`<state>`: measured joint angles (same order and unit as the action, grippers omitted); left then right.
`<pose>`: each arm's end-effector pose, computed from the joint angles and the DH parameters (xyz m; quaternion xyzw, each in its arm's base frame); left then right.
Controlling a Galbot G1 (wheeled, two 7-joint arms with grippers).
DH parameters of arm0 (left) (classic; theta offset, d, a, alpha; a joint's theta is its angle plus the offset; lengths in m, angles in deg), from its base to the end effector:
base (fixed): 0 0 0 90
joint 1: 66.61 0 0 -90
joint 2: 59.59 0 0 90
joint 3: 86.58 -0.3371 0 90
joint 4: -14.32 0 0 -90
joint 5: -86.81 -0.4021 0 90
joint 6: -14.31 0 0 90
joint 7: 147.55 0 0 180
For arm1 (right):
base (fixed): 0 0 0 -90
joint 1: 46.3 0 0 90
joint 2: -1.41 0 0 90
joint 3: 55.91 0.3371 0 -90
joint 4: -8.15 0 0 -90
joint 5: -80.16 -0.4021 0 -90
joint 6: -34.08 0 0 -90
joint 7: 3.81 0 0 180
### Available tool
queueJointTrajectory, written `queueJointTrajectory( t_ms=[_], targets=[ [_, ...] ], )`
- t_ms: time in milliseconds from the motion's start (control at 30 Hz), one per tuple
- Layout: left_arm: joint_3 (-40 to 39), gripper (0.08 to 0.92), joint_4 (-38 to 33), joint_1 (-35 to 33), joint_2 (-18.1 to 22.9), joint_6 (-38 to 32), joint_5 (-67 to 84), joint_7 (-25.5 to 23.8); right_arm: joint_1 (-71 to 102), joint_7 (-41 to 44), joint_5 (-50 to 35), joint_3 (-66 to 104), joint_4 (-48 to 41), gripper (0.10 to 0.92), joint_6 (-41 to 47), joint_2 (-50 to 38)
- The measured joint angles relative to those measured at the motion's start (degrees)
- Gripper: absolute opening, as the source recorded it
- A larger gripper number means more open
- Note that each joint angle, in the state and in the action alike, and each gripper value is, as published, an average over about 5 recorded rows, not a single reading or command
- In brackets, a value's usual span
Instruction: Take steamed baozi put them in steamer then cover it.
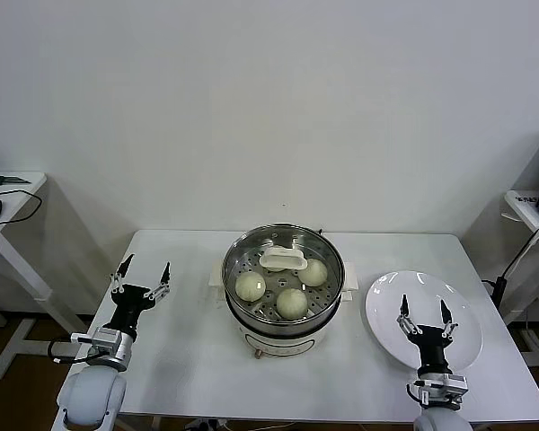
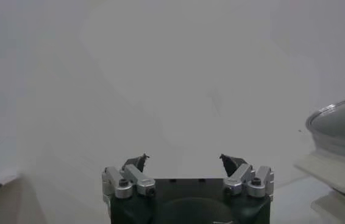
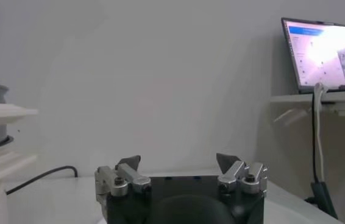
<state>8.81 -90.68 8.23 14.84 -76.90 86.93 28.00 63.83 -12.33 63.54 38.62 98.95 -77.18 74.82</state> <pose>0.3171 0.0977 -0.3083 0.0302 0.9893 0.1423 0.0099 0.2701 -0.1251 -0.4277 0.1077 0.9937 -0.0106 0.0287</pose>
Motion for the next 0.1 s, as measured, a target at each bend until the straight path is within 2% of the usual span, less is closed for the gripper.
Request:
queueJointTrajectory(
  t_ms=[100],
  targets=[
    [0.0, 0.823, 0.3, 0.1, -0.1, -0.2, 0.2, -0.1, 0.1, 0.0, 0.0, 0.0, 0.1, 0.823, 0.1, -0.2]
  ],
)
